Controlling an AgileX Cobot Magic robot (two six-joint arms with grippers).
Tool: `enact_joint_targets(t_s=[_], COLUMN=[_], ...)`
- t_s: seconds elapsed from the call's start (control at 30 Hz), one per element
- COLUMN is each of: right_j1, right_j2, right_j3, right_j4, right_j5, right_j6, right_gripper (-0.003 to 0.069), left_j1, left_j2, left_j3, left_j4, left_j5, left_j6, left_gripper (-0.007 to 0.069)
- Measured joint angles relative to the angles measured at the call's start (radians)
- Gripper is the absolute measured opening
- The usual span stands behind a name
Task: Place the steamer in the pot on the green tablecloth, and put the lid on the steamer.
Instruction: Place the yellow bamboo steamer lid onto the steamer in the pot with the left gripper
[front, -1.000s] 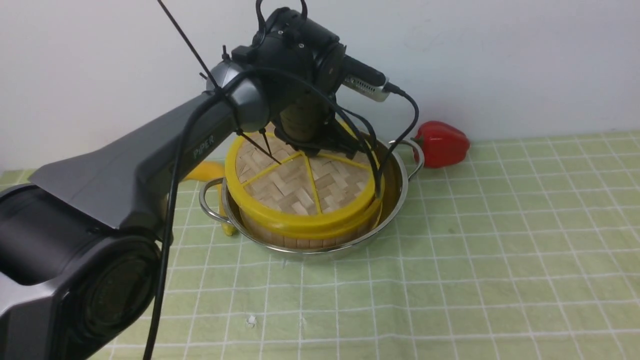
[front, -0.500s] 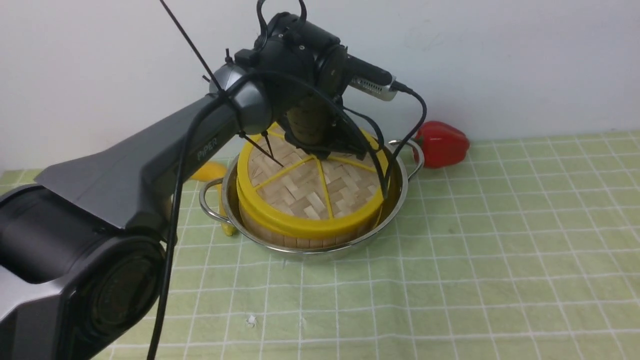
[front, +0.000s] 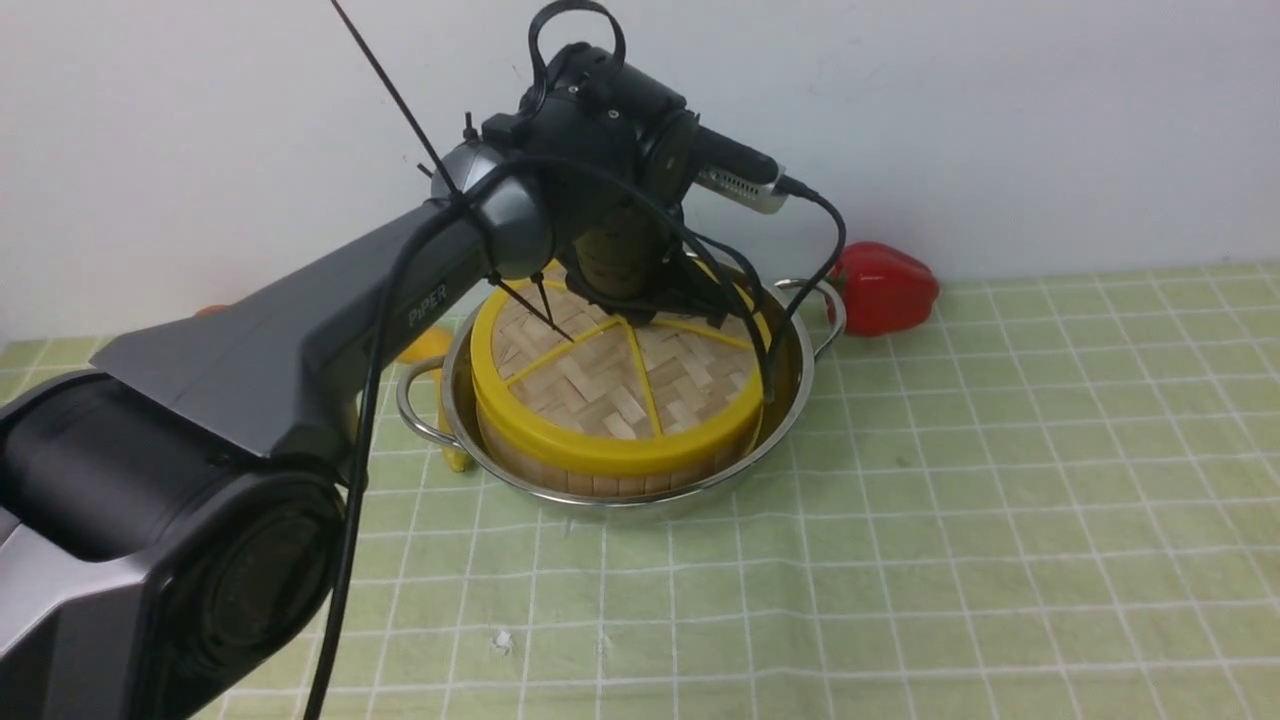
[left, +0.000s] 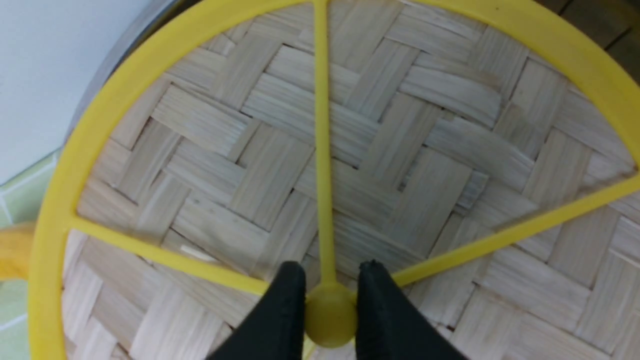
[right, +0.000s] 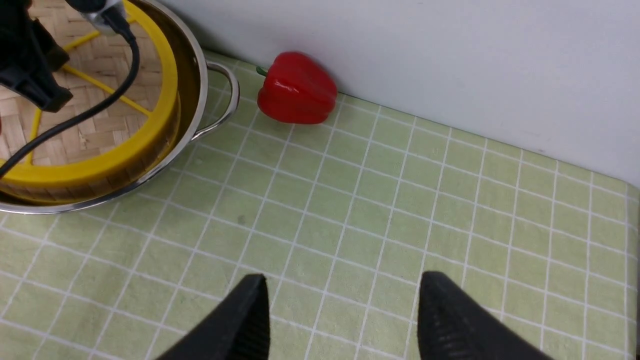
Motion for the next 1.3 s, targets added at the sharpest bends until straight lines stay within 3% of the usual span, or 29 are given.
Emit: enact_joint_targets(t_s=[1.23, 1.3], right_j1=[0.000, 0.000], right_j2=[0.000, 0.000], right_j3=[0.000, 0.000], right_j4=[0.000, 0.000], right_j5=[0.000, 0.000], right_j6=[0.000, 0.000], right_gripper=[0.0407, 0.0407], left_j1=[0.006, 0.006], left_j2=[0.053, 0.053], left_j3=[-0.093, -0.093], left_j4=[-0.001, 0.000], left_j5=[0.074, 0.074], left_j6=[0.002, 0.002], left_gripper=[0.0116, 0.0148])
